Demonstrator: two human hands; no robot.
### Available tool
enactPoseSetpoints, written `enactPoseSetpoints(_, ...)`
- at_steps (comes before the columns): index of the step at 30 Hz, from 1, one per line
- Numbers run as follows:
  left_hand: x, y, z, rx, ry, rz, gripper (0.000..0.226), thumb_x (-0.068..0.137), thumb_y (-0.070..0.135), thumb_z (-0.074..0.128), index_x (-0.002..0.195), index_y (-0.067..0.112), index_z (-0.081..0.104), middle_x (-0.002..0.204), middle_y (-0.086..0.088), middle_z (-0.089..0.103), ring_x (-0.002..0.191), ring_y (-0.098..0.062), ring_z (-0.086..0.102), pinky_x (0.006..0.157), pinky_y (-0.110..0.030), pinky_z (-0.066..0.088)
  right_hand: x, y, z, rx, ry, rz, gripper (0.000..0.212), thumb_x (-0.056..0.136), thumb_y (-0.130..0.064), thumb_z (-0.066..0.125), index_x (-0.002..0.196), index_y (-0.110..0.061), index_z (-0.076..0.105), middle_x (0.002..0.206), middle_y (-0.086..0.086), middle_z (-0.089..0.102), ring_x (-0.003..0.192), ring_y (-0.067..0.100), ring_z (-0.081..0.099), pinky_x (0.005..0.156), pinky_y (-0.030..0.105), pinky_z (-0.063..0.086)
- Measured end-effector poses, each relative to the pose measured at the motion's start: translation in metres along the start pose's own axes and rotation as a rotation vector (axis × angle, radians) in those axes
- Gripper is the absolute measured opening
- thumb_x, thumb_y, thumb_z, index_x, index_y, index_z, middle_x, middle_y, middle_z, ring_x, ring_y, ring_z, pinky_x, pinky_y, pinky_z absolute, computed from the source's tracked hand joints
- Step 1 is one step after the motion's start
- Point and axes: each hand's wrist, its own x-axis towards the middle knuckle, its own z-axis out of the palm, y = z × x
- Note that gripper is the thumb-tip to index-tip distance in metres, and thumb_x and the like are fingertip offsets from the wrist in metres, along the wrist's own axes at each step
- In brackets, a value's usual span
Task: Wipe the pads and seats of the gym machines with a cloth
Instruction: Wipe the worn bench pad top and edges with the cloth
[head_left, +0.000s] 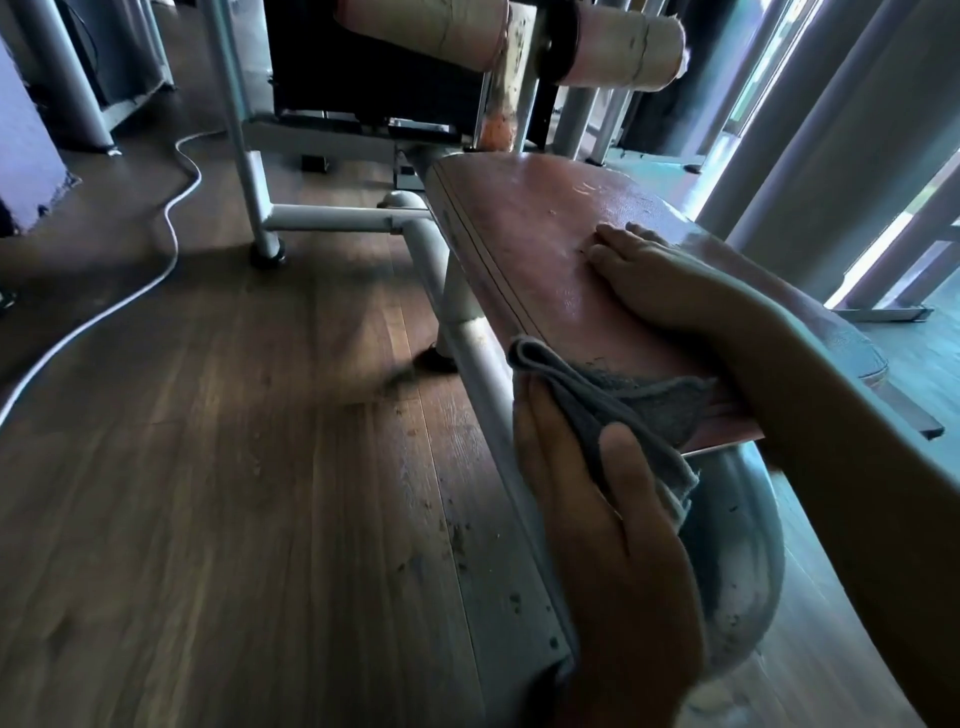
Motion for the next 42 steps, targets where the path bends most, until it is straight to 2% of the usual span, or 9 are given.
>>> enactPoseSetpoints(5, 0.045, -0.002, -0.009, -0.12, 0.006, -0.089, 0.049, 0.105, 0.03, 0.036, 0.152, 0.019, 0.039, 0.151, 0.013, 0.046, 0.136, 0.007, 0.041, 0.114, -0.019, 0.033, -0.002, -0.005, 0.0, -0.003, -0.001, 0.008, 0.058, 0.103, -0.05, 0.024, 0.155, -0.027, 0.019, 0.165, 0.003, 0.012, 0.152, 0.025, 0.009, 0.122, 0.048, 0.009)
enactPoseSetpoints(12, -0.011, 0.016, -0.009, -0.076, -0.009, -0.108, 0.056, 0.097, 0.037, 0.037, 0.152, 0.034, 0.029, 0.154, 0.03, 0.031, 0.139, 0.017, 0.027, 0.111, -0.006, 0.025, -0.01, -0.011, -0.004, 0.009, -0.009, 0.018, 0.055, 0.105, -0.045, 0.025, 0.155, -0.024, 0.02, 0.165, 0.004, 0.01, 0.151, 0.026, 0.009, 0.122, 0.049, 0.008)
enactPoseSetpoints(16, 0.048, 0.001, -0.019, -0.091, -0.151, -0.174, 0.063, 0.095, 0.055, 0.035, 0.151, 0.027, 0.039, 0.148, 0.003, 0.051, 0.137, -0.01, 0.047, 0.117, -0.041, 0.036, -0.009, -0.011, -0.004, 0.017, -0.01, 0.036, 0.055, 0.104, -0.045, 0.025, 0.155, -0.026, 0.02, 0.165, 0.004, 0.011, 0.152, 0.024, 0.008, 0.122, 0.048, 0.008)
enactPoseSetpoints(18, 0.072, -0.002, -0.019, -0.104, -0.116, -0.246, 0.063, 0.093, 0.056, 0.035, 0.143, 0.021, 0.05, 0.135, 0.0, 0.062, 0.124, -0.013, 0.058, 0.11, -0.045, 0.043, -0.009, -0.012, -0.005, 0.014, -0.016, 0.038, 0.055, 0.104, -0.045, 0.024, 0.156, -0.026, 0.019, 0.165, 0.005, 0.011, 0.152, 0.024, 0.008, 0.122, 0.049, 0.008)
enactPoseSetpoints(25, 0.005, 0.017, -0.012, -0.127, -0.062, -0.2, 0.05, 0.108, 0.025, 0.035, 0.155, 0.035, 0.023, 0.158, 0.025, 0.028, 0.14, 0.013, 0.028, 0.121, -0.027, 0.025, -0.014, -0.017, -0.006, 0.017, -0.014, 0.054, 0.054, 0.104, -0.044, 0.026, 0.155, -0.026, 0.02, 0.165, 0.006, 0.01, 0.151, 0.026, 0.01, 0.122, 0.049, 0.009)
enactPoseSetpoints(33, 0.08, -0.009, -0.007, -0.238, -0.043, -0.241, 0.069, 0.091, 0.048, 0.039, 0.152, 0.017, 0.036, 0.155, -0.005, 0.042, 0.144, -0.019, 0.038, 0.121, -0.046, 0.027, -0.01, -0.013, -0.004, 0.02, -0.01, 0.051, 0.056, 0.104, -0.047, 0.025, 0.156, -0.026, 0.019, 0.165, 0.003, 0.01, 0.152, 0.023, 0.008, 0.122, 0.049, 0.007)
enactPoseSetpoints(37, 0.069, -0.001, -0.001, -0.269, -0.014, -0.261, 0.066, 0.091, 0.047, 0.04, 0.153, 0.027, 0.035, 0.156, 0.007, 0.041, 0.141, -0.008, 0.04, 0.12, -0.038, 0.03, -0.008, -0.012, -0.002, 0.025, -0.004, 0.043, 0.057, 0.104, -0.048, 0.025, 0.156, -0.026, 0.019, 0.165, 0.003, 0.011, 0.152, 0.023, 0.009, 0.122, 0.049, 0.008)
enactPoseSetpoints(40, 0.038, 0.006, 0.002, -0.321, -0.002, -0.253, 0.05, 0.106, 0.023, 0.038, 0.153, 0.035, 0.027, 0.147, 0.031, 0.035, 0.125, 0.021, 0.041, 0.105, -0.008, 0.037, -0.008, -0.013, -0.001, 0.032, 0.001, 0.049, 0.056, 0.104, -0.046, 0.025, 0.155, -0.026, 0.02, 0.165, 0.004, 0.011, 0.151, 0.024, 0.01, 0.122, 0.048, 0.009)
enactPoseSetpoints(42, 0.033, 0.008, 0.001, -0.35, -0.041, -0.31, 0.051, 0.107, 0.02, 0.036, 0.154, 0.035, 0.024, 0.151, 0.027, 0.034, 0.13, 0.016, 0.041, 0.111, -0.014, 0.036, -0.01, -0.013, -0.001, 0.028, 0.01, 0.052, 0.055, 0.104, -0.046, 0.025, 0.155, -0.027, 0.02, 0.165, 0.004, 0.011, 0.151, 0.024, 0.01, 0.122, 0.049, 0.009)
